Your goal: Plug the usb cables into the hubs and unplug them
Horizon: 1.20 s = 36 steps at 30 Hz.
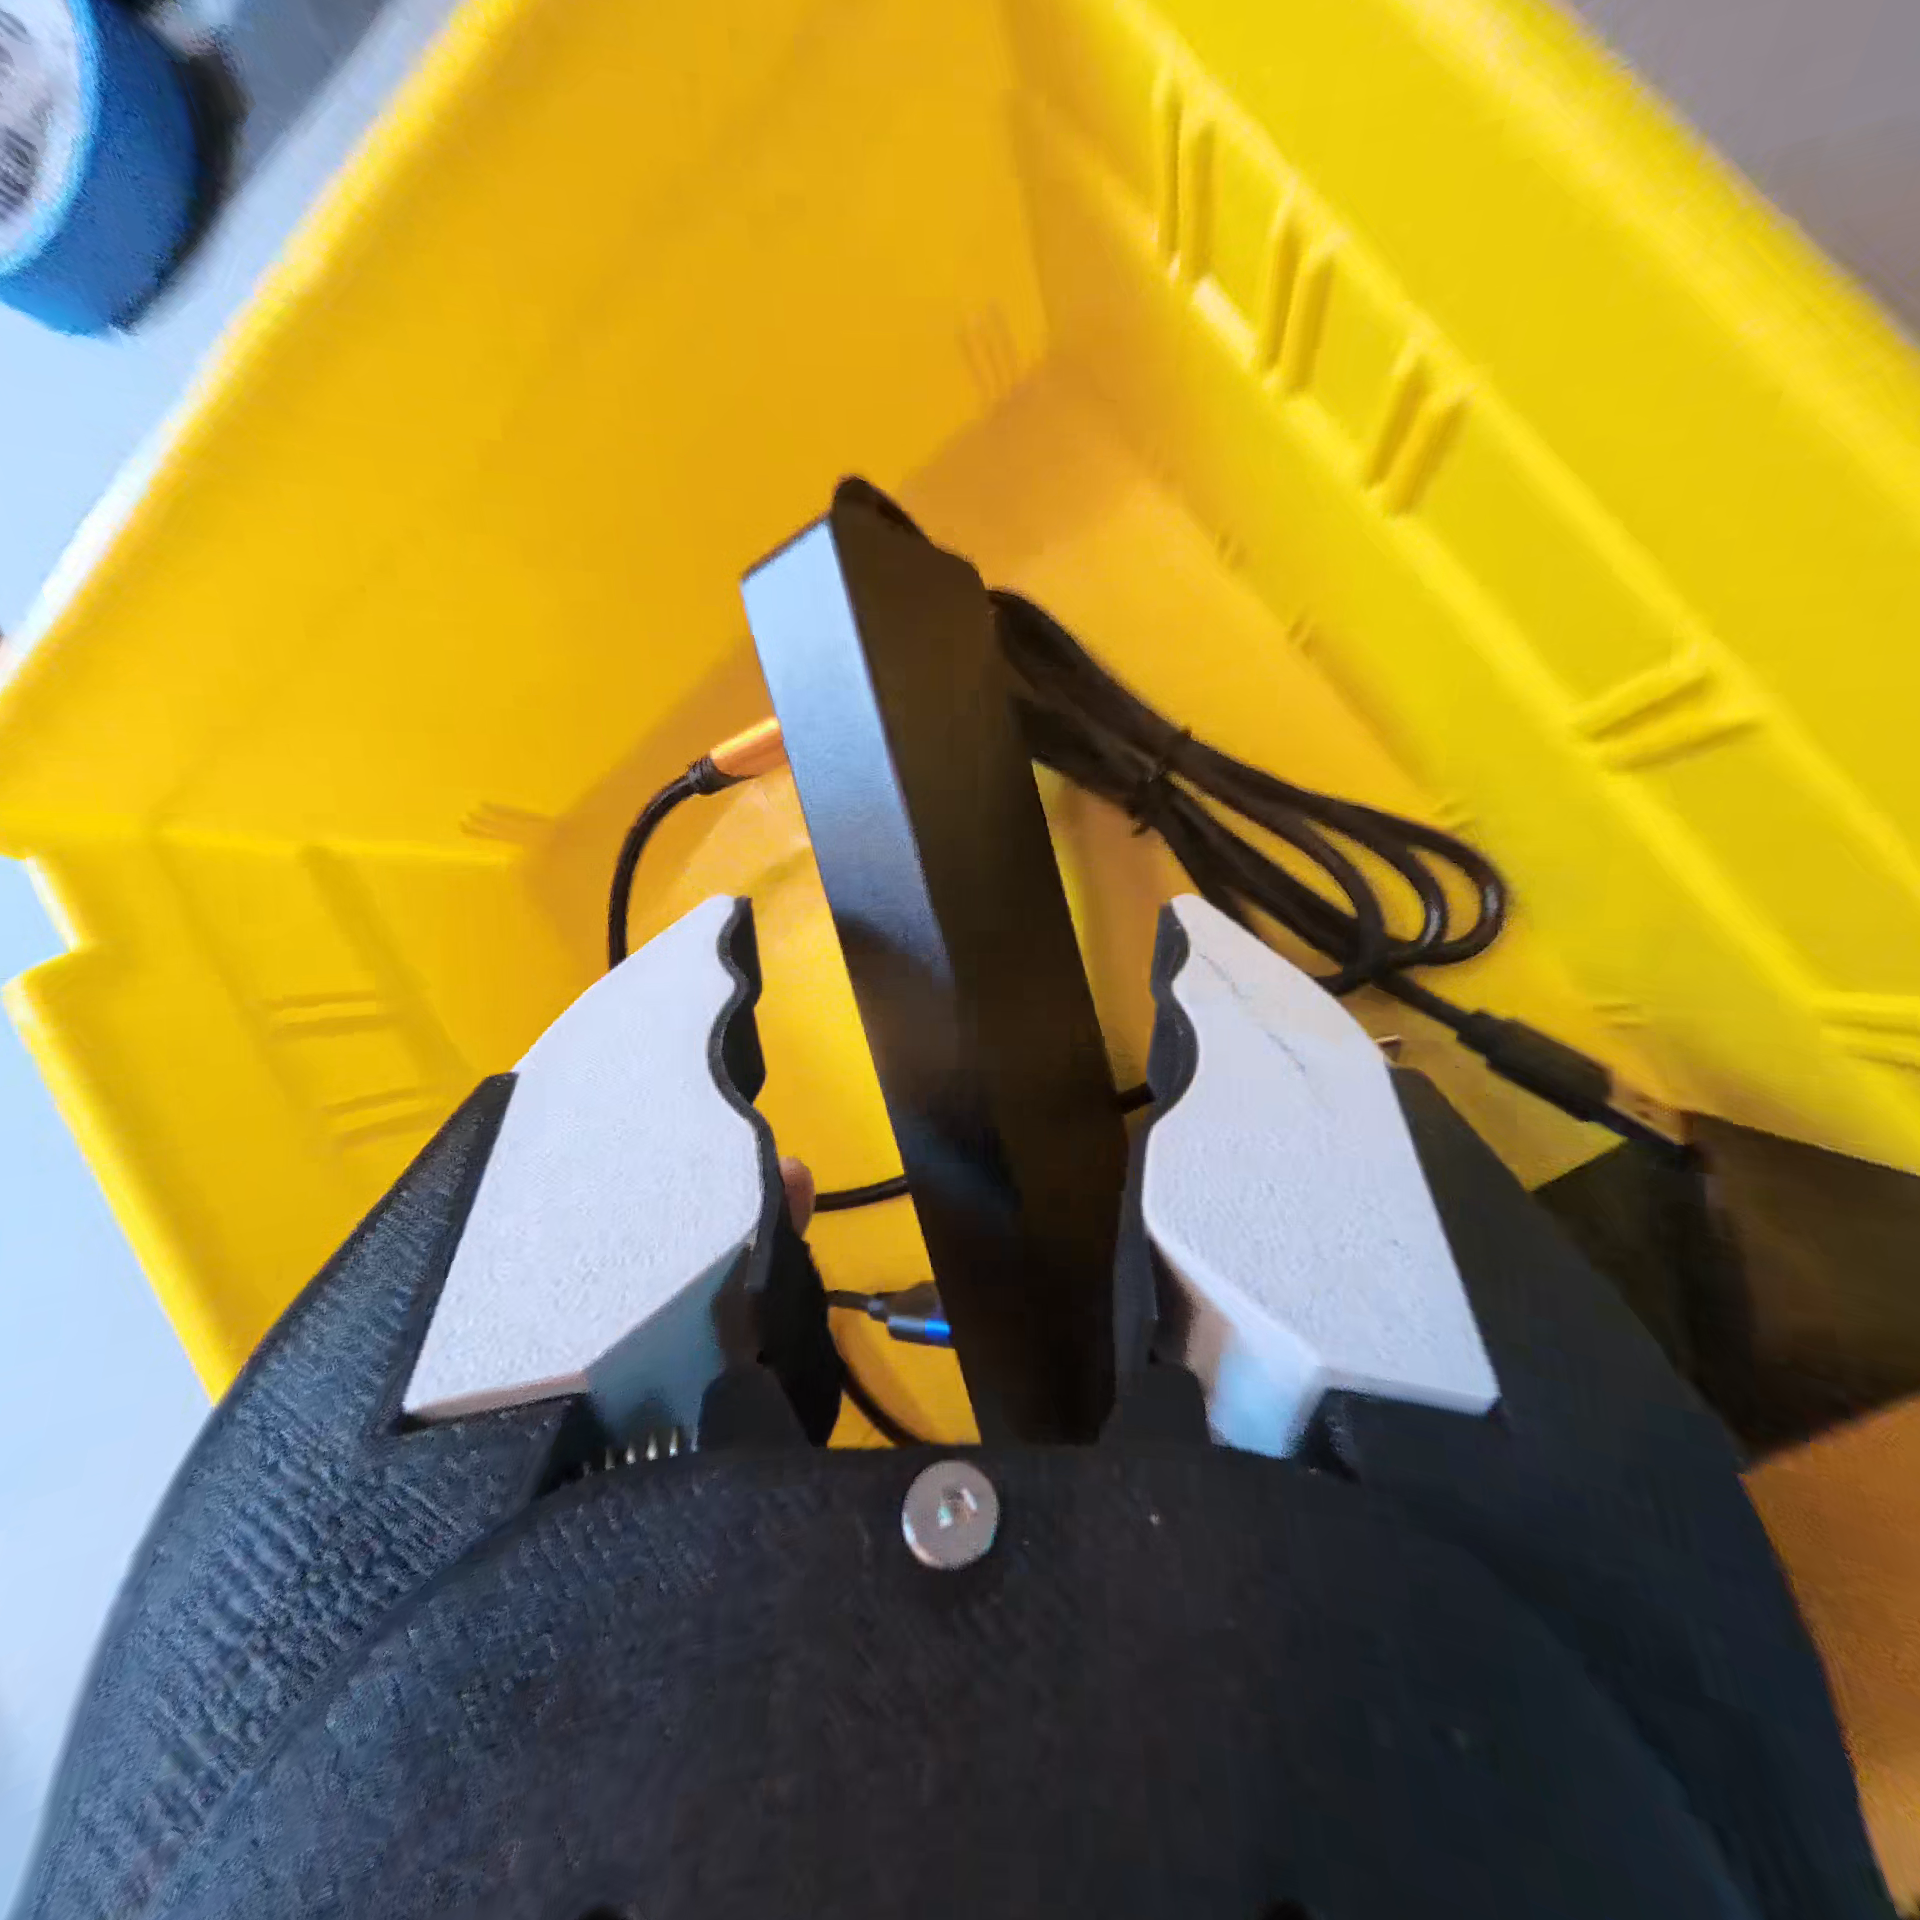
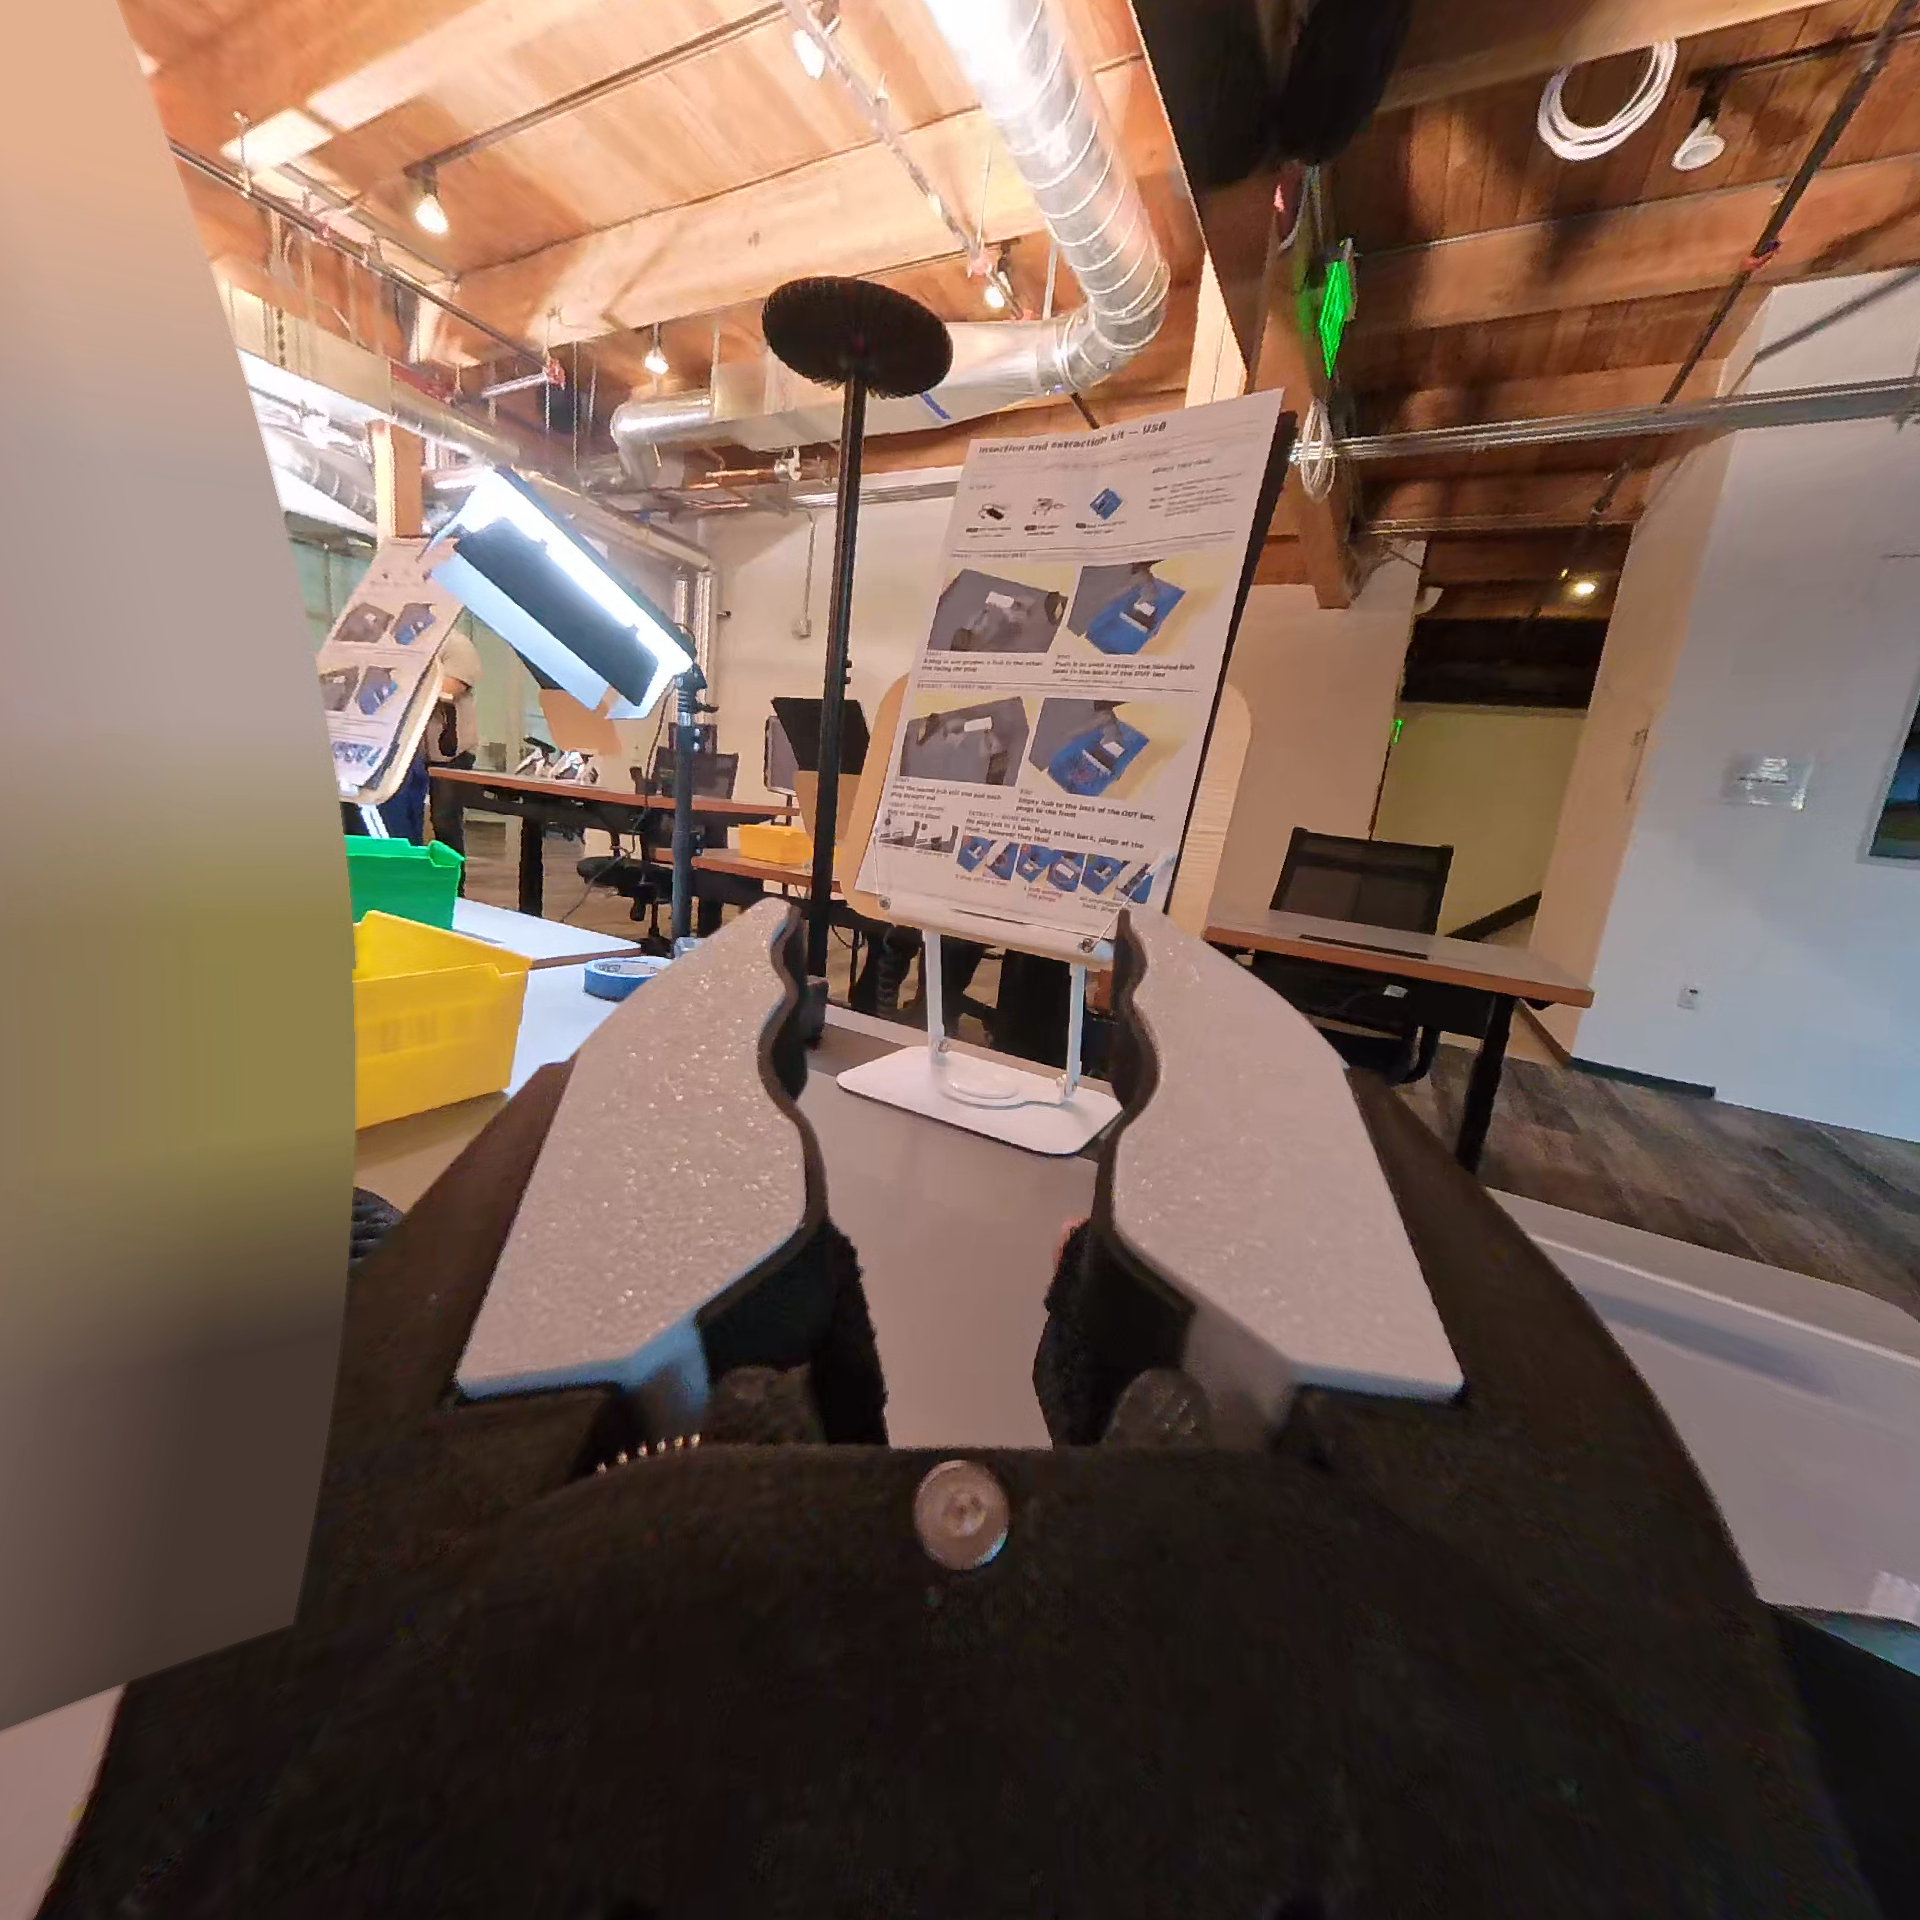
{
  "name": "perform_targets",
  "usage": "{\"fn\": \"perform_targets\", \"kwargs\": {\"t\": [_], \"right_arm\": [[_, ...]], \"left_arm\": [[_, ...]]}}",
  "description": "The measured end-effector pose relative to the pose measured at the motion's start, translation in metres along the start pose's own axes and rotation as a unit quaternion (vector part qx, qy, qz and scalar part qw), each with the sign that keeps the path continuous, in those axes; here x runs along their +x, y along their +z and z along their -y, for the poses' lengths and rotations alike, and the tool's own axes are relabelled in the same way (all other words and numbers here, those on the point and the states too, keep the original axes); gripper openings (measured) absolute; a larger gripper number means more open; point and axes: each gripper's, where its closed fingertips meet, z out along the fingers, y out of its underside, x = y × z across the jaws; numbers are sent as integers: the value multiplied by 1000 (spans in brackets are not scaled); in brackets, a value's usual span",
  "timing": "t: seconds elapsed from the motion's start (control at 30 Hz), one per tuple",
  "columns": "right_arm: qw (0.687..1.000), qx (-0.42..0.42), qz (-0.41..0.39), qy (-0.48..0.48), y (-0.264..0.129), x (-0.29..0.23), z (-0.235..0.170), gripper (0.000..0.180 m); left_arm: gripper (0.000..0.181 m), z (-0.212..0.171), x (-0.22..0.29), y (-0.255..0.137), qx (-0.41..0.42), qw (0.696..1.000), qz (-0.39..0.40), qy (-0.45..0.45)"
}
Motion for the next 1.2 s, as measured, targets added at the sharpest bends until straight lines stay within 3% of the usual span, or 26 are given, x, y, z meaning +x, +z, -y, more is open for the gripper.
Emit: {"fn": "perform_targets", "kwargs": {"t": [0.13, 0.23, 0.33, 0.43, 0.53, 0.63, 0.73, 0.8, 1.0, 1.13, 1.2], "right_arm": [[1000, -6, -10, -19, -1, 3, 0, 56], [1000, -3, -12, -20, -2, 4, 1, 56], [1000, -1, -20, -16, -4, 8, 1, 55], [1000, 3, -29, -10, -5, 12, 1, 53], [999, 12, -34, -11, -7, 13, 5, 51], [999, 21, -30, -16, -5, 10, 8, 49], [1000, 22, -13, -13, 0, 0, 7, 49], [999, 30, 17, -5, 7, -15, 7, 51], [983, 73, 165, -10, 38, -107, 13, 71], [961, 28, 249, -120, 59, -173, 2, 87], [950, 4, 261, -174, 70, -188, -3, 85]], "left_arm": [[50, -19, 2, 15, -86, 996, -2, 21], [46, -16, 4, 13, -81, 996, 10, 25], [28, -4, 4, 6, -38, 998, 40, 38], [27, 12, 3, -10, 24, 995, 86, 51], [27, 30, -4, -39, 85, 972, 187, 117], [27, 57, -7, -88, 156, 910, 336, 184], [26, 88, 9, -146, 225, 810, 480, 252], [26, 110, 34, -174, 271, 756, 525, 282], [27, 170, 125, -216, 349, 614, 587, 396], [26, 196, 183, -217, 368, 518, 589, 499], [26, 203, 205, -217, 377, 479, 585, 535]]}}
